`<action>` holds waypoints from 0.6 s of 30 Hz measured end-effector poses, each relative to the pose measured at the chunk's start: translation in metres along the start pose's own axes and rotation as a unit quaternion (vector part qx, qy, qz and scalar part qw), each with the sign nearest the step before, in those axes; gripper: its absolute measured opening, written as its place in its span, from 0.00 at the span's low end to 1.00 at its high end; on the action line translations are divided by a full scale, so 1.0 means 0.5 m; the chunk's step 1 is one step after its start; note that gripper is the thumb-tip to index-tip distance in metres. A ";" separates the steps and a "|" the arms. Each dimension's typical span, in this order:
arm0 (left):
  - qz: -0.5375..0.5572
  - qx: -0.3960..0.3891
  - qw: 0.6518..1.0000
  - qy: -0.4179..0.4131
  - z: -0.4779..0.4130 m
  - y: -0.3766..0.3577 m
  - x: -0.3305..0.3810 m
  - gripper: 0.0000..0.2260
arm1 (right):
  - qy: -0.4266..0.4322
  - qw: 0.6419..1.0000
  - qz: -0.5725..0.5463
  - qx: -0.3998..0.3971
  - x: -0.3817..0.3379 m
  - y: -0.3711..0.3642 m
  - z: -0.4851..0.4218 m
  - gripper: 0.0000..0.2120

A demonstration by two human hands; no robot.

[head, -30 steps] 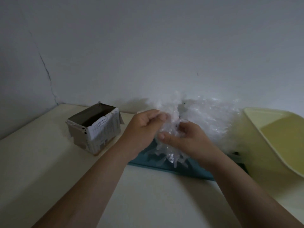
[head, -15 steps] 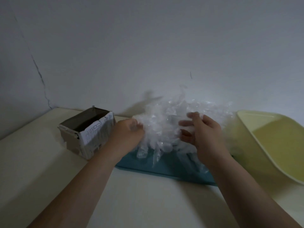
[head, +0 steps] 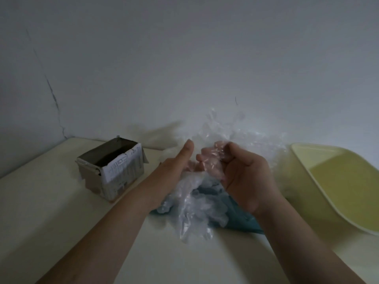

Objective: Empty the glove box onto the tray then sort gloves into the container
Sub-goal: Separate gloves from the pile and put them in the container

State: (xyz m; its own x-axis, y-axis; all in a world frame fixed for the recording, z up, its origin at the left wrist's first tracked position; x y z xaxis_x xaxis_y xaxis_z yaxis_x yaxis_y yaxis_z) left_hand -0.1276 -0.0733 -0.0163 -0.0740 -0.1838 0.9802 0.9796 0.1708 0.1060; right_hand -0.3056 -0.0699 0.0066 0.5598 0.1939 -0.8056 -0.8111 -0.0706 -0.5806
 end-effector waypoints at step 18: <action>0.296 0.019 0.952 -0.079 0.033 0.060 0.055 0.05 | 0.371 0.865 0.301 0.155 -0.026 -0.012 0.033 0.10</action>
State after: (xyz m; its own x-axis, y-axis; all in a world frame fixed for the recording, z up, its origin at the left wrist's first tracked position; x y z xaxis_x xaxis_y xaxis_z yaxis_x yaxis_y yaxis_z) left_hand -0.1031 -0.0574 0.0168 0.4587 0.1019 0.8828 0.8513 0.2346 -0.4694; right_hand -0.3107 -0.0557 0.0227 -0.1184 -0.4749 -0.8720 -0.9353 0.3483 -0.0627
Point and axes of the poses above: each hand's wrist, its own z-axis away from the middle knuckle, its own y-axis out of the back of the hand, x = y × z, the point moved 2 cm from there along -z, towards the middle knuckle, and after that the axes turned 15 degrees about x, right-handed, at the moved point
